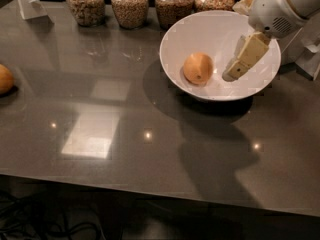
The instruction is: Pick orange from white bowl
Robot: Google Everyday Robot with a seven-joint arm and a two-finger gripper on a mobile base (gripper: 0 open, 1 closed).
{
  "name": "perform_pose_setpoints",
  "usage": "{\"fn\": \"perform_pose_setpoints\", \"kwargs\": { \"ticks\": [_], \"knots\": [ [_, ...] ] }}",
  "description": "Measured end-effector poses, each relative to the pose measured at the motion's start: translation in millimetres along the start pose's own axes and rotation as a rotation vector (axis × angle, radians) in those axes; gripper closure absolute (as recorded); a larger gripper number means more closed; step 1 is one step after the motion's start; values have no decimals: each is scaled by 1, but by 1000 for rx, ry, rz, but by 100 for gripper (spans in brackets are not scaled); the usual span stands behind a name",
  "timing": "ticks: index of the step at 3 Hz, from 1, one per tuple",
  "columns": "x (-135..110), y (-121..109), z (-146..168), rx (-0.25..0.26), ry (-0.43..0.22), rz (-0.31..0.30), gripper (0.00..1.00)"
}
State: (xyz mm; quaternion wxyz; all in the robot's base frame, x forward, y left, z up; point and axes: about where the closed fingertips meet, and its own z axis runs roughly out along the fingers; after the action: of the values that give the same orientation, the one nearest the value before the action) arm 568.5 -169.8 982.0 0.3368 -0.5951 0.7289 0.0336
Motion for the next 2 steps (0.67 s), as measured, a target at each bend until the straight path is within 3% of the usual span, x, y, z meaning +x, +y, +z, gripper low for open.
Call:
{"fn": "perform_pose_setpoints", "kwargs": {
  "ticks": [2],
  "knots": [
    [-19, -20, 73, -42, -35, -35, 29]
  ]
}}
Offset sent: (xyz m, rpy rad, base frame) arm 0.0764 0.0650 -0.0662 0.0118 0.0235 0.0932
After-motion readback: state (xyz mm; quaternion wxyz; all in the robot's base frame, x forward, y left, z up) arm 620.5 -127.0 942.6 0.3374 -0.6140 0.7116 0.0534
